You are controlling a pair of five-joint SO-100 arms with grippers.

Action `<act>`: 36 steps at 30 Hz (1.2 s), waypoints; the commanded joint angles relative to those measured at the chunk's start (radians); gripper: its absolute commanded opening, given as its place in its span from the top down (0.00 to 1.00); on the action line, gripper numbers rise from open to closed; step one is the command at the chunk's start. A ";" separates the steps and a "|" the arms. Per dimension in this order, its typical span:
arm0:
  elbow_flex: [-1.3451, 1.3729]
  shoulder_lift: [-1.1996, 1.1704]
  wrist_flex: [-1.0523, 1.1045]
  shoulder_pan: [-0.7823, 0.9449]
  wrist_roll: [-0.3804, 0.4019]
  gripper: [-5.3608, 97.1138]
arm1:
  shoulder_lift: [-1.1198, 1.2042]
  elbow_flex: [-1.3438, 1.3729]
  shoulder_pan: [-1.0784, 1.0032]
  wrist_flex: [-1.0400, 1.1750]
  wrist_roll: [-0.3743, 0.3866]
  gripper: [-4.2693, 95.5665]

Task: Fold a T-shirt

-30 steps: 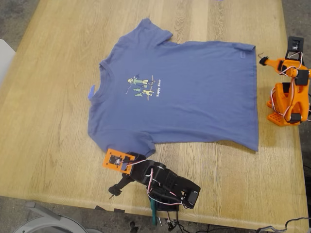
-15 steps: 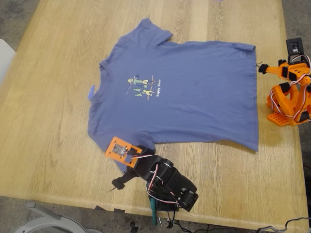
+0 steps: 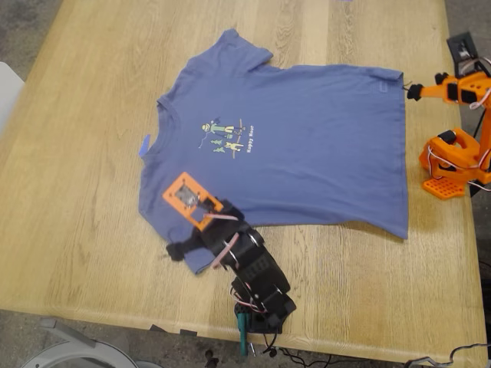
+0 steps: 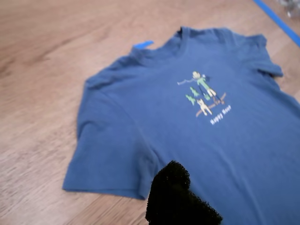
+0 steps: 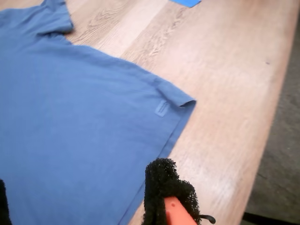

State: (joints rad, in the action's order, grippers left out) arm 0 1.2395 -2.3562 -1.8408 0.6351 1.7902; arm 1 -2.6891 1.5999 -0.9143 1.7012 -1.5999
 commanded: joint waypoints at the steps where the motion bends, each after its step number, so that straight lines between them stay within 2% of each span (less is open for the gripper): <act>1: -0.067 0.069 -0.051 -0.054 0.012 0.33 | 0.106 -0.097 0.048 0.002 -0.003 0.56; 14: -0.371 0.454 -0.046 -0.156 0.014 0.33 | 0.457 -0.206 0.307 0.000 0.021 0.57; 18: -0.486 0.572 -0.014 -0.176 0.014 0.33 | 0.650 -0.371 0.344 -0.002 0.054 0.57; 23: -0.518 0.650 -0.011 -0.160 0.017 0.33 | 0.914 -0.653 0.347 -0.002 0.058 0.58; 29: -0.609 0.796 0.066 -0.143 0.018 0.33 | 0.877 -0.494 0.477 -0.002 0.133 0.58; 36: -0.678 0.931 0.140 -0.100 0.011 0.33 | 0.882 -0.446 0.669 -0.008 0.169 0.58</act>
State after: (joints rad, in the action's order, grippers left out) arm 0 0.6504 -1.4159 -1.7487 0.5139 1.7978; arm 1 -1.7794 1.1582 -0.2930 1.6997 -1.4404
